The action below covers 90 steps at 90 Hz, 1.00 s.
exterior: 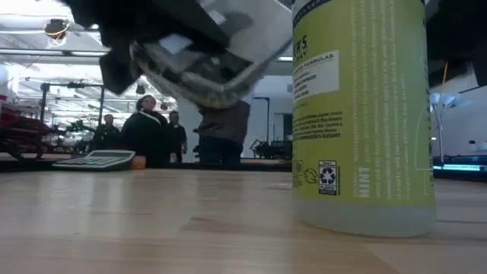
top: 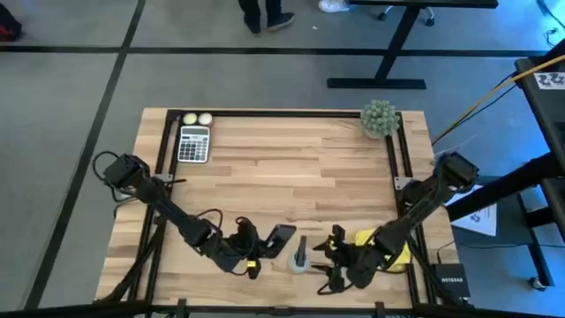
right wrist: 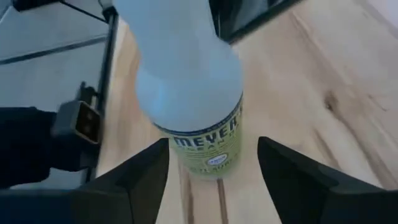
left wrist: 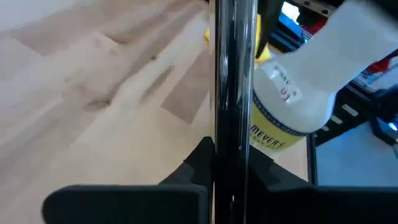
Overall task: Apply microfiber cloth
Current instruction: Spray the back screen of the black cellphone using the spray bottle
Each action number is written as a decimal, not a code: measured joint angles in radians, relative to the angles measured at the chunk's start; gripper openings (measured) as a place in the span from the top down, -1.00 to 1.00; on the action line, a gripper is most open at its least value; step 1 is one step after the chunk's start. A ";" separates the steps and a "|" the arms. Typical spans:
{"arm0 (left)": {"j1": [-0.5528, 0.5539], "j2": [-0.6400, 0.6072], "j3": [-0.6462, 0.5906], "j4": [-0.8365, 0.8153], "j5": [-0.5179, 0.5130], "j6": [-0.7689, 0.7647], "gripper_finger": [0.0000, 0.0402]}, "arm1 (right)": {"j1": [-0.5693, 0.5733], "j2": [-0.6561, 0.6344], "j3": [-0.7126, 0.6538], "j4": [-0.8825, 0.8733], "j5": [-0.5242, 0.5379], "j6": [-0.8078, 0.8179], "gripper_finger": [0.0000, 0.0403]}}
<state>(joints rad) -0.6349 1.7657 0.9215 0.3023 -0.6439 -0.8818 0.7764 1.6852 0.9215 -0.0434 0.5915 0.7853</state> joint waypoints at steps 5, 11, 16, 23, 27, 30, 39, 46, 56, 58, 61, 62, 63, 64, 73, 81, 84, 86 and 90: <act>-0.001 0.013 0.000 0.015 0.000 0.000 0.91 | -0.009 0.013 0.000 -0.008 0.000 -0.001 -0.13; -0.006 0.013 0.000 0.023 -0.001 -0.001 0.91 | -0.021 0.014 0.000 -0.031 0.002 -0.004 -0.13; -0.007 0.013 0.000 0.025 -0.006 0.000 0.91 | -0.027 0.005 0.000 -0.066 0.003 -0.008 -0.13; -0.007 0.012 0.000 0.021 -0.006 0.009 0.91 | -0.040 -0.017 0.000 -0.096 -0.004 -0.032 -0.13; -0.007 0.012 0.000 0.023 -0.006 0.016 0.91 | -0.039 -0.036 0.000 -0.112 -0.015 -0.038 -0.13; -0.007 0.011 0.000 0.023 -0.006 0.019 0.91 | -0.038 -0.050 0.000 -0.131 -0.024 -0.041 -0.13; -0.005 0.008 0.000 0.021 -0.006 0.026 0.91 | -0.034 -0.108 0.000 -0.170 -0.096 -0.028 -0.13; -0.005 -0.001 0.000 0.021 -0.006 0.035 0.91 | -0.022 -0.160 0.000 -0.196 -0.145 0.026 -0.13; -0.005 -0.039 0.000 0.012 -0.009 0.077 0.91 | 0.004 -0.180 0.001 -0.197 -0.208 0.038 -0.13; -0.005 -0.050 0.000 0.008 -0.012 0.083 0.91 | 0.009 -0.180 0.001 -0.200 -0.216 0.027 -0.13; -0.005 -0.065 0.000 -0.001 -0.020 0.098 0.91 | 0.012 -0.179 0.001 -0.203 -0.219 0.021 -0.13; -0.005 -0.071 0.000 -0.005 -0.024 0.104 0.91 | 0.012 -0.178 0.001 -0.202 -0.220 0.021 -0.13; -0.005 -0.076 0.000 -0.009 -0.028 0.108 0.91 | 0.012 -0.177 0.001 -0.200 -0.222 0.020 -0.13; -0.005 -0.082 0.000 -0.014 -0.033 0.112 0.91 | 0.012 -0.176 0.001 -0.199 -0.224 0.021 -0.13; -0.004 -0.131 0.000 -0.066 -0.079 0.141 0.91 | 0.009 -0.154 0.001 -0.201 -0.204 0.044 -0.14; -0.003 -0.162 0.000 -0.116 -0.113 0.151 0.91 | 0.008 -0.142 0.001 -0.199 -0.165 0.028 -0.25; -0.003 -0.172 0.000 -0.137 -0.117 0.151 0.91 | 0.011 -0.142 0.001 -0.210 -0.157 0.024 -0.32; -0.003 -0.177 0.000 -0.150 -0.118 0.151 0.91 | 0.012 -0.142 0.001 -0.214 -0.156 0.021 -0.38; 0.001 -0.186 0.000 -0.172 -0.119 0.149 0.91 | 0.012 -0.142 0.001 -0.218 -0.156 0.011 -0.50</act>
<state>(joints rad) -0.6342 1.5793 0.9211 0.1305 -0.7628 -0.7326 0.7881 1.5429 0.9226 -0.2615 0.4351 0.7963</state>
